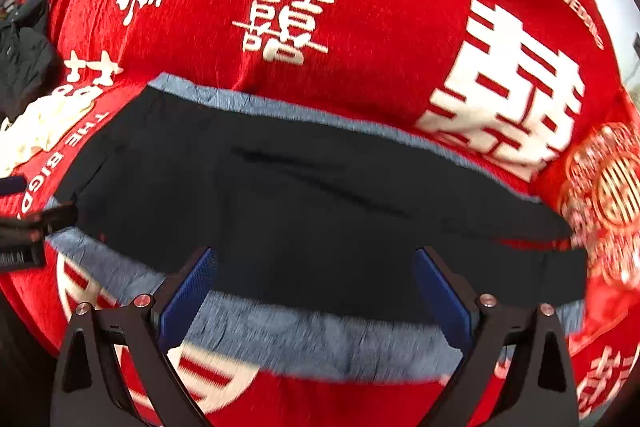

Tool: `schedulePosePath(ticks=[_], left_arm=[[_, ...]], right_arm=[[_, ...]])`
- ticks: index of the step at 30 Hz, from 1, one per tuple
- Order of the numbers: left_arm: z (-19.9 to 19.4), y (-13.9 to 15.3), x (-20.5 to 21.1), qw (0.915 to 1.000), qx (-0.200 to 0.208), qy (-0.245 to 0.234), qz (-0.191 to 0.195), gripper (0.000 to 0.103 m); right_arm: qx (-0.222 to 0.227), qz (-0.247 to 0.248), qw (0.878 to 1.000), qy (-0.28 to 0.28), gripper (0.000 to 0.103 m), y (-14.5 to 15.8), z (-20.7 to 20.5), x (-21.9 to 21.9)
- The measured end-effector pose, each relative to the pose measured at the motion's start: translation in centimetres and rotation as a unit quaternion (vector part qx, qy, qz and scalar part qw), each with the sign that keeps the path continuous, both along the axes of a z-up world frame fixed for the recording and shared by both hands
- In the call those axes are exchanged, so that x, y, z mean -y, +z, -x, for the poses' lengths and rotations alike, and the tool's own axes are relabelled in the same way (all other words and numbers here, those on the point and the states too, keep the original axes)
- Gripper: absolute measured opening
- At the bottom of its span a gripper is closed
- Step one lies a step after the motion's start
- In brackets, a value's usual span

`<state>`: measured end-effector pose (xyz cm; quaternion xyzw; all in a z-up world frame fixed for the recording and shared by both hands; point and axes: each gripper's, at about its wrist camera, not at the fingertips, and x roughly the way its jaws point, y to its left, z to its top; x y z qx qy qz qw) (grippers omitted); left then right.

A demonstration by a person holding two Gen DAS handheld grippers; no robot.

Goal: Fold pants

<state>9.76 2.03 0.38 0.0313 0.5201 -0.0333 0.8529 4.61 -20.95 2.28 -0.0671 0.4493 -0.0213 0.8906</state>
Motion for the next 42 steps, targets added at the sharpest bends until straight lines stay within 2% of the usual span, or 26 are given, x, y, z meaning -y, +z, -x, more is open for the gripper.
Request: schedulePosePath(ticks=[2,6,10,14,20,25,39,42], left_arm=[[-2.2,-0.2,-0.4,1.0000,0.002,-0.001,0.001,0.103],[-8.1,-1.4,-1.4,0.9998,-0.005,-0.007,-0.020,0.103],[-12.9,-2.8,-2.7,0.9991,-0.014,0.002,-0.039,0.103],[-15.1,-3.8,-2.4,0.9979,-0.013,-0.003,-0.064,0.103],[-15.5,-3.7,-1.9,0.9974,-0.004,0.010,-0.071,0.103],[-14.8,-3.0,-1.0,0.9967,0.015,0.014,-0.079,0.103],[-14.3,-2.4,-0.1,0.9972,0.024,0.010,-0.071,0.103],[-15.0,-3.0,-0.8,0.9984,0.022,0.004,-0.052,0.103]], right_arm=[[0.005,0.003,1.000,0.011,0.099,0.2,-2.0,0.7],[-0.004,-0.014,0.999,0.035,0.099,-0.3,-6.2,1.9],[-0.011,-0.001,0.998,0.056,0.099,-1.2,-10.2,2.0],[-0.016,-0.002,0.998,0.065,0.099,-2.3,-12.6,1.4],[-0.021,-0.008,0.997,0.071,0.099,-3.4,-13.5,0.2],[-0.014,-0.018,0.997,0.072,0.099,-3.0,-12.9,-0.6],[-0.005,-0.017,0.997,0.077,0.099,-2.1,-12.2,-1.3],[-0.008,-0.016,0.997,0.077,0.099,-2.4,-12.4,-1.1]])
